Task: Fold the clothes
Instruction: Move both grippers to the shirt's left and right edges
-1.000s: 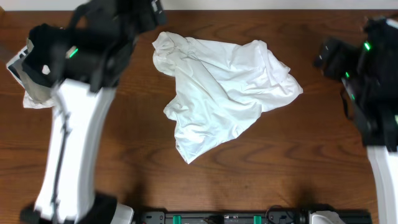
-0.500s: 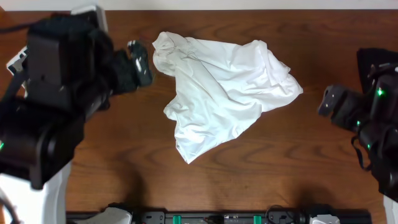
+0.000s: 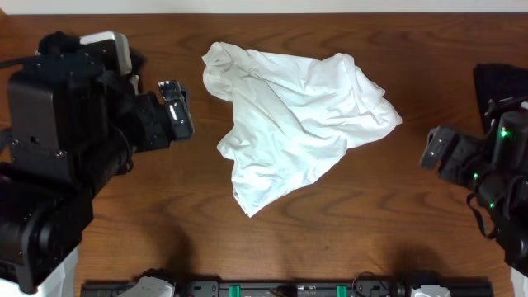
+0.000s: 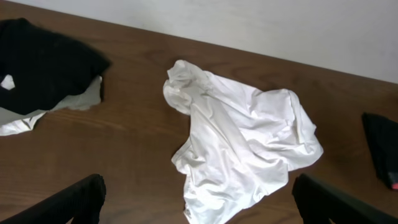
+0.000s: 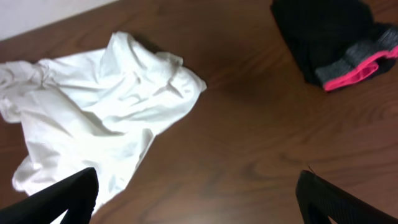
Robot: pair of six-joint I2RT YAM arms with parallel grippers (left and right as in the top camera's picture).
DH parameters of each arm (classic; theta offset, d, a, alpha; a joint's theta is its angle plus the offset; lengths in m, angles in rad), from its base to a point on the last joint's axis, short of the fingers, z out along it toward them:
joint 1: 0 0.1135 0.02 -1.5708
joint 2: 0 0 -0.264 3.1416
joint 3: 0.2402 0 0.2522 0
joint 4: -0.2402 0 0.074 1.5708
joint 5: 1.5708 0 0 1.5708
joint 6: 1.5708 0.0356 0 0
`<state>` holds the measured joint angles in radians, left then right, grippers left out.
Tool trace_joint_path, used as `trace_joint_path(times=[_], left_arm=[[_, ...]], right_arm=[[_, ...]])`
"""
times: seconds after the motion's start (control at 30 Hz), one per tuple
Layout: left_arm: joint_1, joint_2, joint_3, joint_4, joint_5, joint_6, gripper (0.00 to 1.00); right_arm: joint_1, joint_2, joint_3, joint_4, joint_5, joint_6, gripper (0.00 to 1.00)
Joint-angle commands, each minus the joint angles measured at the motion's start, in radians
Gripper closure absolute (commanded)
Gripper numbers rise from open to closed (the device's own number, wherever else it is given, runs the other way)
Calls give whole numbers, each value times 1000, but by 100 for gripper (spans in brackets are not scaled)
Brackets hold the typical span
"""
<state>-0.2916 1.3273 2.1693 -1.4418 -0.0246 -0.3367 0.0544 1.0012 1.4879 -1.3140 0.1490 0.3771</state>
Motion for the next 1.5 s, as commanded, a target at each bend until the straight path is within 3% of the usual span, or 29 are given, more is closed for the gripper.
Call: trace_joint_path(times=[0.0,0.4,0.7,0.93,1.13,1.47], left_arm=[[-2,-2,-29,-13,14,30,2],[-2,-2,-264,-2,6,24,2],[-2,-3,-426,26,7,-14,2],[-2,-3,-621,76,31,-42,2],[-2,-3,-807,192,194,-42,2],[-53,-3,-1080,369,279,-99,2]], right_arm=[[-3,0,4,-20,-47,-16,1],[-3,0,0,-146,-97,-15,1],[-3,7,-80,-145,-98,-15,1],[-3,28,-282,15,-174,-11,1],[-3,100,-428,152,-183,-12,1],[-3,292,-468,333,-192,-19,1]])
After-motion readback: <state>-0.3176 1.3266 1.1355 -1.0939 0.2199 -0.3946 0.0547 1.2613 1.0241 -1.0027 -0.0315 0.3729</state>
